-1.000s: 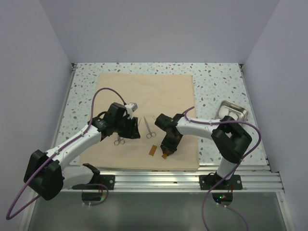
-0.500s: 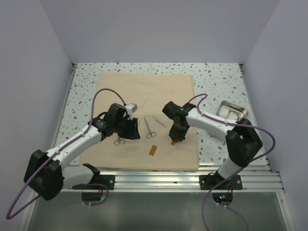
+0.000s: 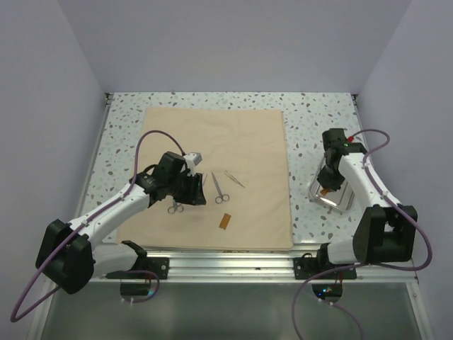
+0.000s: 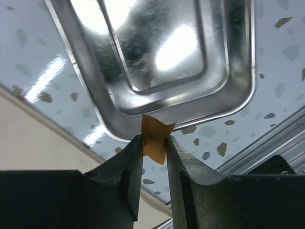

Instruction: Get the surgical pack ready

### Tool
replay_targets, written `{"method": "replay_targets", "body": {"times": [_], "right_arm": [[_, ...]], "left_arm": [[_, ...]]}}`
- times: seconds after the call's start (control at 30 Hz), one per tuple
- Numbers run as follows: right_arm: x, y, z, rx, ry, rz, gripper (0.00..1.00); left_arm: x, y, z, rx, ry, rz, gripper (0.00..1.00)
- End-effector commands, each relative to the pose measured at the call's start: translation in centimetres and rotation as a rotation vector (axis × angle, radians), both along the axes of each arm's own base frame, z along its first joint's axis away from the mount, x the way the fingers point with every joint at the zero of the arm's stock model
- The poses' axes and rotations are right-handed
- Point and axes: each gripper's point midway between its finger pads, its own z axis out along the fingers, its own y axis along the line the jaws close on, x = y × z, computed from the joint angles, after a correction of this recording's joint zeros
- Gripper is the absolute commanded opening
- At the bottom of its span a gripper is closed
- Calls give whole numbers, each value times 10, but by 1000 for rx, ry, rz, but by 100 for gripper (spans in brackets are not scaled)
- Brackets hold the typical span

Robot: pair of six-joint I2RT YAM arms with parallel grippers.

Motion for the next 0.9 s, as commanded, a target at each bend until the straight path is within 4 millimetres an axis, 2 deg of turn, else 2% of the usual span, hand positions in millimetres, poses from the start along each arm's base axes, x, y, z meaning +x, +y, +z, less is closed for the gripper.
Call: {"method": "replay_targets", "body": {"times": [0.0, 0.03, 0.1, 0.23, 0.4, 0.53, 0.57, 0.67, 0.73, 0.77, 0.8, 0.87], "right_arm": [[-11, -43, -7, -96, 54, 54, 30], [-11, -51, -15, -102, 71, 38, 31], [-7, -54, -22, -107, 92, 61, 31], [3, -47, -42, -63, 131, 94, 32], [9, -43, -46, -33, 130, 104, 38], [8, -39, -48, -13, 139, 120, 49], [8, -39, -46, -14, 135, 121, 53], [10, -42, -34, -28, 135, 116, 56], [20, -41, -13, -42, 93, 108, 56], [13, -36, -6, -36, 115, 104, 56], [13, -28, 0, -11, 99, 71, 56], [14, 5, 17, 18, 88, 115, 55]], "left_arm": [[6, -4, 6, -28, -34, -20, 49], [6, -5, 6, -31, -37, -23, 49], [6, -6, 6, -31, -35, -24, 49], [8, -6, 9, -32, -37, -22, 49], [8, -4, 10, -26, -37, -16, 49], [7, -4, 9, -24, -34, -12, 50], [7, -4, 9, -25, -33, -13, 50], [9, -4, 10, -27, -37, -10, 49], [9, -4, 11, -26, -41, -9, 50], [9, -4, 11, -25, -41, -7, 49], [10, -3, 11, -24, -44, -5, 49], [12, -3, 12, -20, -51, 2, 50]]}}
